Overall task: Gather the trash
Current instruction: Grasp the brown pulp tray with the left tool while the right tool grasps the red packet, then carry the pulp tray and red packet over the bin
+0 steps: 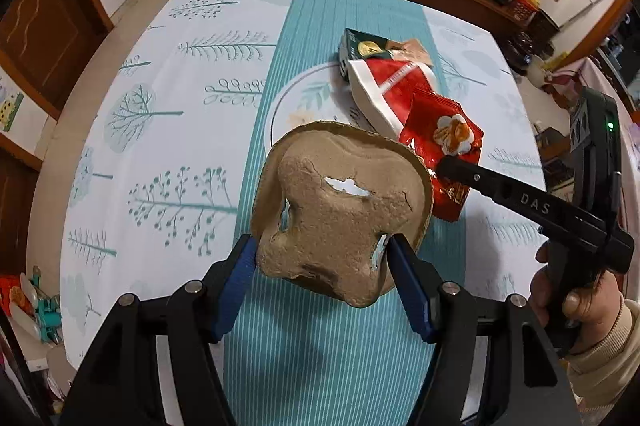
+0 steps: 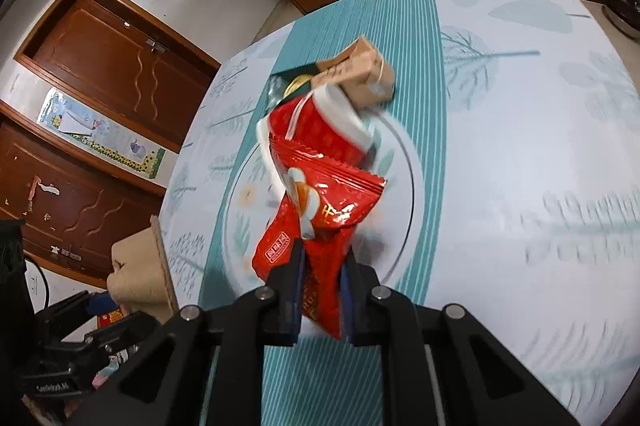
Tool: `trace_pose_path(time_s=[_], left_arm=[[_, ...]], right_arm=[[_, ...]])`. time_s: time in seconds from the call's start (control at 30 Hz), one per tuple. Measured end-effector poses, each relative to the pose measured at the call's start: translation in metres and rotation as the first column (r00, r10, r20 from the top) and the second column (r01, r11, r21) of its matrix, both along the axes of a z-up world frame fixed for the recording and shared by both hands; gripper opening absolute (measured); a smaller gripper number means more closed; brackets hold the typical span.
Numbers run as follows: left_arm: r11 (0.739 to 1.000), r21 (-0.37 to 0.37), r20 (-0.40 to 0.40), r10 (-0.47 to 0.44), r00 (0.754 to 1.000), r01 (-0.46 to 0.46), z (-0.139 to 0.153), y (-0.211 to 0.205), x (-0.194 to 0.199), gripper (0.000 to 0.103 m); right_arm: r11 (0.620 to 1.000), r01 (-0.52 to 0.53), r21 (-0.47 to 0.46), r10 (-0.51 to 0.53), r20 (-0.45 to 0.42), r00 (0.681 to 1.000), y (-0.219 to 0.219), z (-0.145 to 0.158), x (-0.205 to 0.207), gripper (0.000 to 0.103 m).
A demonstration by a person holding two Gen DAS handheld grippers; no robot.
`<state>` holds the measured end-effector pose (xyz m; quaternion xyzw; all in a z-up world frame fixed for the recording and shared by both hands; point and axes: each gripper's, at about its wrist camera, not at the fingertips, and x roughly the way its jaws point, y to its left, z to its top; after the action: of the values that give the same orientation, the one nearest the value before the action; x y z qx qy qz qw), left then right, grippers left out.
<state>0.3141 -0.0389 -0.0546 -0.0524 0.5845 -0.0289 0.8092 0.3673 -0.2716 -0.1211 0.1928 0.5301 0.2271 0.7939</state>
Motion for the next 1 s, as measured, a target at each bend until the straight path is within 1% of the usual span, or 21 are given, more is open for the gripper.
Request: trace_pose_path(time_s=[0.13, 0.27, 0.4, 0.47, 0.57, 0.67, 0.77, 0.8, 0.9, 1.0], left_arm=[[0.998, -0.034, 0.013, -0.050, 0.999, 0.051, 0.009, 0.002, -0.030, 0.065], [0.989, -0.066, 0.046, -0.133, 0.990, 0.136, 0.022, 0.004, -0.066, 0.065], [0.966, -0.097, 0.077, -0.233, 0.969, 0.240, 0.035, 0.015, -0.109, 0.065], [0.950, -0.111, 0.090, -0.282, 0.955, 0.291, 0.041, 0.021, -0.134, 0.065], [0.929, -0.115, 0.107, -0.339, 0.935, 0.351, 0.047, 0.029, -0.167, 0.065], [0.904, -0.108, 0.127, -0.401, 0.907, 0.415, 0.052, 0.037, -0.201, 0.065], [0.880, -0.105, 0.119, -0.451, 0.884, 0.463, 0.051, 0.040, -0.225, 0.065], [0.871, -0.104, 0.107, -0.470, 0.876, 0.480, 0.049, 0.041, -0.234, 0.065], [0.855, -0.109, 0.078, -0.502, 0.861, 0.508, 0.044, 0.040, -0.253, 0.065], [0.842, -0.115, 0.061, -0.524, 0.849, 0.528, 0.039, 0.035, -0.267, 0.065]], right_arm=[[1.000, 0.020, -0.003, -0.020, 0.025, 0.999, 0.003, 0.018, -0.040, 0.013], [0.998, 0.064, -0.020, -0.063, 0.061, 0.996, 0.009, 0.042, -0.093, 0.013], [0.989, 0.145, -0.039, -0.141, 0.088, 0.986, 0.020, 0.064, -0.155, 0.013], [0.979, 0.199, -0.045, -0.193, 0.102, 0.976, 0.027, 0.075, -0.191, 0.013], [0.964, 0.257, -0.071, -0.248, 0.118, 0.962, 0.041, 0.086, -0.244, 0.013], [0.949, 0.298, -0.099, -0.287, 0.117, 0.951, 0.058, 0.087, -0.293, 0.013], [0.938, 0.331, -0.106, -0.320, 0.106, 0.941, 0.074, 0.083, -0.339, 0.013], [0.935, 0.338, -0.110, -0.328, 0.104, 0.939, 0.077, 0.082, -0.348, 0.013], [0.924, 0.361, -0.127, -0.352, 0.086, 0.932, 0.086, 0.077, -0.376, 0.013], [0.915, 0.376, -0.147, -0.370, 0.065, 0.927, 0.090, 0.072, -0.400, 0.013]])
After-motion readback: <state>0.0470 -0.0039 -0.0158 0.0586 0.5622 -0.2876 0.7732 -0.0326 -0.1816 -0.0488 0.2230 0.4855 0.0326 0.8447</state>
